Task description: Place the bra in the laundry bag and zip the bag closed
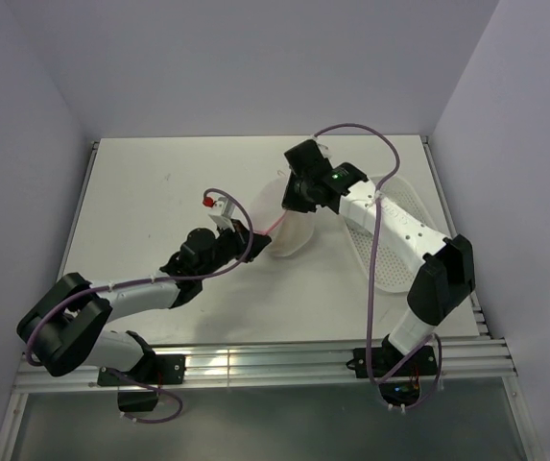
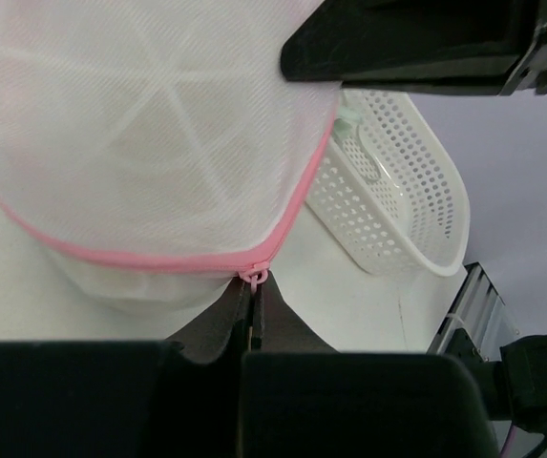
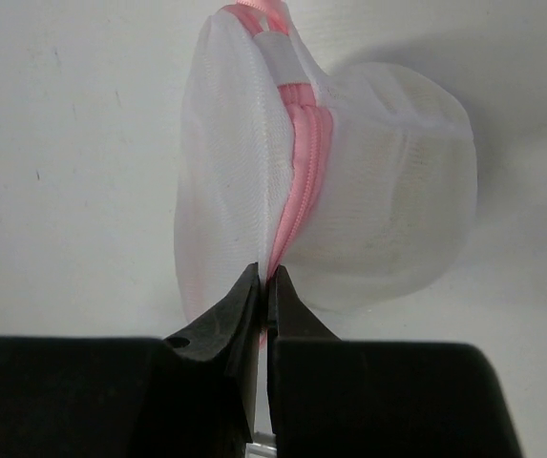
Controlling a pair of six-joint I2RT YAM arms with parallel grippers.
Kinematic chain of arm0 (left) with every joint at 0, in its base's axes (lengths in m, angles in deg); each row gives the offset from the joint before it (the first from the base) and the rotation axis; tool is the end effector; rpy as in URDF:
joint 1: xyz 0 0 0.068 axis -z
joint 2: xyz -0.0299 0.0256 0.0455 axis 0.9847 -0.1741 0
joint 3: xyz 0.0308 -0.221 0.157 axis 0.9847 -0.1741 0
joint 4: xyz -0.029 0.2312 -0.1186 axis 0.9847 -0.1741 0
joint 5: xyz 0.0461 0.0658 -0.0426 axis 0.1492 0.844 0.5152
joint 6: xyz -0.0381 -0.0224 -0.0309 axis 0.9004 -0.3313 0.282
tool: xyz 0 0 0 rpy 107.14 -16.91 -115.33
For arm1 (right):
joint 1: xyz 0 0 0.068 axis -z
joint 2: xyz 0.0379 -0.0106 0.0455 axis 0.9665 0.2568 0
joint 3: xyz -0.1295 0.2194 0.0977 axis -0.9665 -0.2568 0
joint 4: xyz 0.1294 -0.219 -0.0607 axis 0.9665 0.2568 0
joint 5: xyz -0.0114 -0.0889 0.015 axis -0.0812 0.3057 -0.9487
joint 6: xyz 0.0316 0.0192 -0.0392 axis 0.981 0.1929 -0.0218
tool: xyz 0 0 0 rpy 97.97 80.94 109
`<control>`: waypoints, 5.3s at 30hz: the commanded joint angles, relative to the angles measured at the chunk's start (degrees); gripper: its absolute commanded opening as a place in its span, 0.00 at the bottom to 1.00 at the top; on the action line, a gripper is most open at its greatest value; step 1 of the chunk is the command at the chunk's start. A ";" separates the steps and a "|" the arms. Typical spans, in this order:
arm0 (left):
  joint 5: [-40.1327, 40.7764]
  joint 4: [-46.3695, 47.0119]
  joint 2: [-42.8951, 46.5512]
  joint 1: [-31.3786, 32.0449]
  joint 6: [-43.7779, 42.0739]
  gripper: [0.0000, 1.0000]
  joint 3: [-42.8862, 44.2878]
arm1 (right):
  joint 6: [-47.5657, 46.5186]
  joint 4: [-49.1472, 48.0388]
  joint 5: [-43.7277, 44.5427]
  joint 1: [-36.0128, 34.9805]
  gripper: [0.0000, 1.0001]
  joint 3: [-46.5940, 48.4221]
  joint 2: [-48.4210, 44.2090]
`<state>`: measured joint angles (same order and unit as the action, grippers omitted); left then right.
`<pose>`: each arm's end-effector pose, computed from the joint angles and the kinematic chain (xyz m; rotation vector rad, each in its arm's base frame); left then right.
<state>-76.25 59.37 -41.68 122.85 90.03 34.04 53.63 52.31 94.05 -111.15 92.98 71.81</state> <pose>0.2024 -0.1926 0.2109 0.1246 1.8330 -1.1345 0.2918 0.2062 0.3257 0.2403 2.4670 0.4553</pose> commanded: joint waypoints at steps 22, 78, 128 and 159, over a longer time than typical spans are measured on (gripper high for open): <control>2.74 -23.13 23.87 -4.20 0.35 0.00 -5.33 | -9.05 -7.74 -19.52 5.97 0.17 18.97 14.83; -1.84 -9.41 8.21 0.46 0.71 0.00 -1.81 | 17.23 -26.11 -16.89 -5.19 0.47 -26.37 -10.04; -5.53 -6.34 6.80 0.46 0.88 0.00 -2.52 | 26.37 -29.18 -15.31 -5.54 0.50 -30.16 -12.24; -0.79 -23.55 22.43 -14.31 1.67 0.00 -10.69 | 2.66 -21.19 -19.34 1.93 0.00 -12.86 -3.47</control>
<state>-78.04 38.98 -22.45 109.45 91.80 23.87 62.85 31.13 76.08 -110.21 74.91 66.35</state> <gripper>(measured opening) 0.022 0.018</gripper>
